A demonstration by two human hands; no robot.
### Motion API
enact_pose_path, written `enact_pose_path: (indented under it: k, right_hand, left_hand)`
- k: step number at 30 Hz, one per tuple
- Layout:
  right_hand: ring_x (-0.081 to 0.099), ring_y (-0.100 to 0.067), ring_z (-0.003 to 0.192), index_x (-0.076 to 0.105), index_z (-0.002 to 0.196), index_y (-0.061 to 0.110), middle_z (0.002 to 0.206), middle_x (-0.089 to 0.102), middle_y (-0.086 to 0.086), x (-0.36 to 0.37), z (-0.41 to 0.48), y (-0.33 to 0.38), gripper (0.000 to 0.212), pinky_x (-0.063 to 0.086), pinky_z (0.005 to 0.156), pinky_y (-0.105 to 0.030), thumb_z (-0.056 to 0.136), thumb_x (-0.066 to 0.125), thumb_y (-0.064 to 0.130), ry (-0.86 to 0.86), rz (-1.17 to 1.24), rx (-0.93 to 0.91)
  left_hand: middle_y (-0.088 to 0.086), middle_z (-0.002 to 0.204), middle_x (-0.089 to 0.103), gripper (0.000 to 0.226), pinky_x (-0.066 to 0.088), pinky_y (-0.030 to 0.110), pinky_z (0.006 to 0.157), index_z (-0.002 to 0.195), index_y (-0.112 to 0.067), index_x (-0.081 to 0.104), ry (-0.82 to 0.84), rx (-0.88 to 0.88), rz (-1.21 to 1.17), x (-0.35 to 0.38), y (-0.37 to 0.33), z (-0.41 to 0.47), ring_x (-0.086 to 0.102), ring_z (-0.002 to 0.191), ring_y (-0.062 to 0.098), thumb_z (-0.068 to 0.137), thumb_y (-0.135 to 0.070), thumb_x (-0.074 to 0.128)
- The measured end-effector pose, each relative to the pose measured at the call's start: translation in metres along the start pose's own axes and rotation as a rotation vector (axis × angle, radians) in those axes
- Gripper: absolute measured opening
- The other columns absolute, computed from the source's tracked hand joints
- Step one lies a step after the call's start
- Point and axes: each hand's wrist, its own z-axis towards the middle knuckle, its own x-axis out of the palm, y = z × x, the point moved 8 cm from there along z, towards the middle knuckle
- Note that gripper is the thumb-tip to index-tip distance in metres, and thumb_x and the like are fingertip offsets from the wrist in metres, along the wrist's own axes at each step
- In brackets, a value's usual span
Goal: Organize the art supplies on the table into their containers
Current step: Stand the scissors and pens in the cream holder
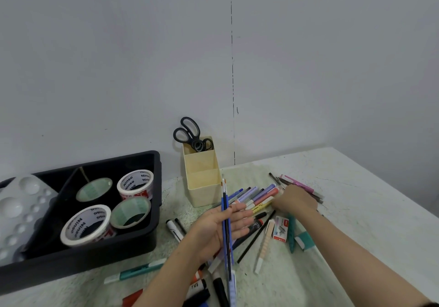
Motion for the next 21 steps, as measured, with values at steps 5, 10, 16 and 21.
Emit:
enact_pose_path:
  k: [5, 10, 16, 21]
  right_hand:
    - [0.049, -0.011, 0.065, 0.049, 0.074, 0.018, 0.073, 0.052, 0.004, -0.001, -0.003, 0.0, 0.011, 0.039, 0.058, -0.024, 0.081, 0.054, 0.025, 0.044, 0.068, 0.027]
    - [0.04, -0.013, 0.052, 0.04, 0.061, 0.015, 0.057, 0.041, 0.003, -0.023, -0.005, 0.001, 0.033, 0.029, 0.051, -0.022, 0.083, 0.055, 0.033, -0.128, 0.343, -0.044]
    - [0.028, -0.016, 0.049, 0.036, 0.053, 0.016, 0.05, 0.031, 0.001, -0.066, -0.033, 0.037, 0.034, 0.024, 0.052, -0.025, 0.081, 0.054, 0.021, -0.241, 0.591, -0.424]
    - [0.047, -0.013, 0.058, 0.058, 0.061, 0.013, 0.061, 0.054, 0.001, -0.043, -0.052, 0.074, 0.022, 0.04, 0.061, -0.026, 0.083, 0.056, 0.008, 0.187, 0.655, -0.644]
  left_hand:
    - [0.021, 0.113, 0.066, 0.031, 0.057, 0.037, 0.082, 0.119, 0.004, 0.055, -0.002, -0.004, -0.005, 0.001, 0.002, 0.0, 0.065, 0.104, 0.03, 0.1, -0.008, 0.034]
    - [0.02, 0.114, 0.066, 0.032, 0.056, 0.036, 0.083, 0.119, 0.004, 0.055, -0.017, -0.009, 0.009, -0.003, 0.003, 0.001, 0.065, 0.105, 0.03, 0.1, -0.009, 0.033]
    - [0.017, 0.113, 0.067, 0.031, 0.056, 0.034, 0.084, 0.116, 0.001, 0.058, -0.015, -0.001, 0.049, -0.001, 0.001, 0.004, 0.066, 0.104, 0.028, 0.1, -0.009, 0.034]
    - [0.019, 0.11, 0.067, 0.032, 0.057, 0.034, 0.079, 0.113, 0.002, 0.06, 0.07, -0.047, 0.045, 0.015, 0.003, 0.002, 0.068, 0.096, 0.028, 0.1, -0.011, 0.034]
